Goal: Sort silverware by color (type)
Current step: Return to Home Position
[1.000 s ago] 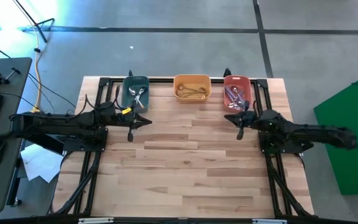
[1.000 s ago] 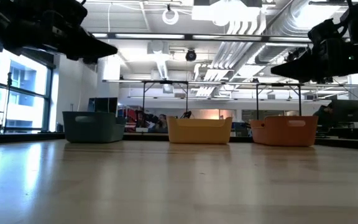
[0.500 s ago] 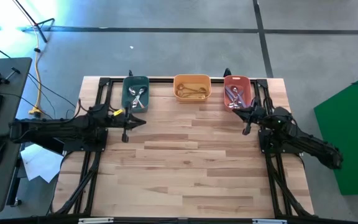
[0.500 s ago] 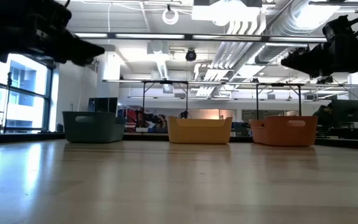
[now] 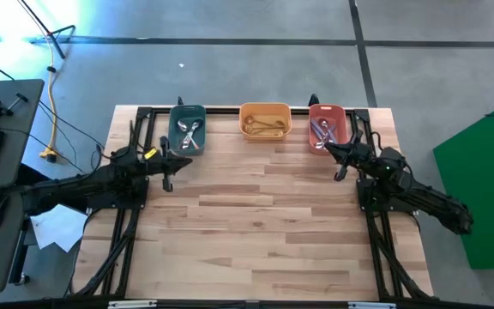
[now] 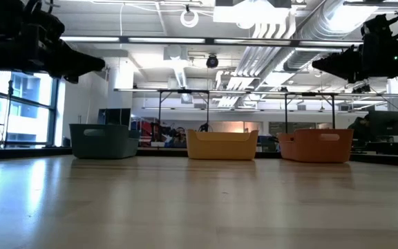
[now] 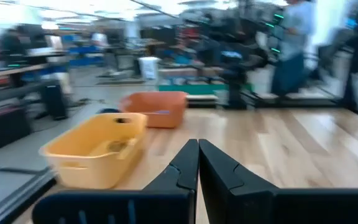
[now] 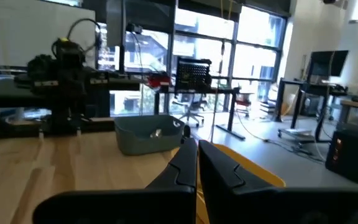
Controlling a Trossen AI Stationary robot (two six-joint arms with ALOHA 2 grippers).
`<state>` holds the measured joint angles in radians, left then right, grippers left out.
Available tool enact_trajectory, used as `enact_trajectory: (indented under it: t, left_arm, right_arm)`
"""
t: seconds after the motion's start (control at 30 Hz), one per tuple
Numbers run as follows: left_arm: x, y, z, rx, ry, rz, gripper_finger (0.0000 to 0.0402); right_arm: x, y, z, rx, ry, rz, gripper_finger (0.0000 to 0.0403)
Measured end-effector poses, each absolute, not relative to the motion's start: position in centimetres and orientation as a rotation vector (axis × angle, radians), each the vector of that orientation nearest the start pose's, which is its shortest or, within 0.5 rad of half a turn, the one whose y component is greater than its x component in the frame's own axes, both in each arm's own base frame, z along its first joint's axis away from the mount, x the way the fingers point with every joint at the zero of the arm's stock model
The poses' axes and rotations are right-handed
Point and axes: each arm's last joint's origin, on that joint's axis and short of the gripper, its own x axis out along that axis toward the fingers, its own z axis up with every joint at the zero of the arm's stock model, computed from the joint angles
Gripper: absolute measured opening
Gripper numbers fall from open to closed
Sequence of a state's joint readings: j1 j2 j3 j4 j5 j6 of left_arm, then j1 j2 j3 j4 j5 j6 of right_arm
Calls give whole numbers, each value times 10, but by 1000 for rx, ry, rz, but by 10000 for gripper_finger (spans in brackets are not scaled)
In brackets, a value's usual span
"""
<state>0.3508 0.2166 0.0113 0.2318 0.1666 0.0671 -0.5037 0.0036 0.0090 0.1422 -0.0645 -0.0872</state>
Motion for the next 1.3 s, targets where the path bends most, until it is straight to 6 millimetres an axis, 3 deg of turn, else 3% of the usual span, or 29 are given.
enact_trajectory:
  t: [0.3,0.63,0.87,1.3]
  left_arm:
    - [90,36,171,13,-47,415,3]
    - [92,32,168,-74,-31,355,3]
    - [92,32,168,-74,-31,361,3]
    - [92,32,168,-223,-57,358,3]
  right_arm:
    - [86,-46,169,-103,-14,-473,0]
    - [85,-48,168,2,-19,-526,0]
    - [85,-48,167,222,-77,-519,0]
    - [85,-48,167,244,-82,-517,0]
